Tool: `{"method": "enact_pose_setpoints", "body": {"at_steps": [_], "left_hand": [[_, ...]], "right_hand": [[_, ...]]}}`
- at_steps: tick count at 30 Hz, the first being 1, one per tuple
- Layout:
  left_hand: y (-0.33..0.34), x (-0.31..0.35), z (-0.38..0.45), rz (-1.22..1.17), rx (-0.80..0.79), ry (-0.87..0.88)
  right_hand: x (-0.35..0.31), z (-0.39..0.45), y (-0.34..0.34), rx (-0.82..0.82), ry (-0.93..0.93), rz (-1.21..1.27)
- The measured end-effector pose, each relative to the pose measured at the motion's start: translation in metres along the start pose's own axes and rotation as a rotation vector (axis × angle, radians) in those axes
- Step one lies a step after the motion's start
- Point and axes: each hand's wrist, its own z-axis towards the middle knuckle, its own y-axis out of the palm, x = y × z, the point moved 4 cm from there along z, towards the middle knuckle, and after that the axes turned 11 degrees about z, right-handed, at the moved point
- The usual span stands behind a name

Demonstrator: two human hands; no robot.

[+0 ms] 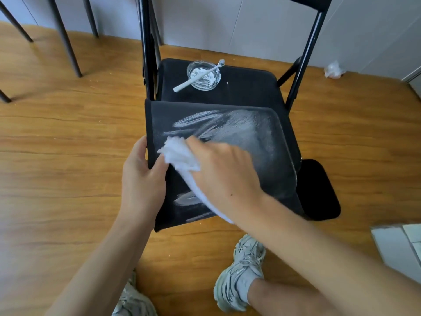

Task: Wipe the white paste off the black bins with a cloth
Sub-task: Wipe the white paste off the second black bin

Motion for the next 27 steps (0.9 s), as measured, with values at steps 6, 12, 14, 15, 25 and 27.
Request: {"method": "enact_pose_setpoints", "body": {"at_steps": [6,12,14,15,25,27], "left_hand": [[0.000,0.002,-0.005,-0.049,-0.001,0.011],[0.002,0.003,-0.002,-0.074,0.010,0.002],[0.002,0.001,-0.001,-0.081,0.023,-0.018],[0.002,-0.001,0.000,-0.089,0.028,-0.029],[0.001,0.001,-0.006,-0.087,0.000,0.017],[0.002,0.002,-0.006,-0.092,0.005,0.016]], "right_hand": [[0.056,0.024,-0.010,-0.086,0.191,-0.220],[0.128,0.032,-0.048,0.130,0.448,-0.294],[0.112,0.027,-0.045,0.098,0.438,-0.286],[0.096,0.022,-0.039,0.079,0.409,-0.274],[0.049,0.035,-0.004,-0.027,0.175,-0.222],[0.074,0.060,-0.011,0.037,0.244,-0.226]]}}
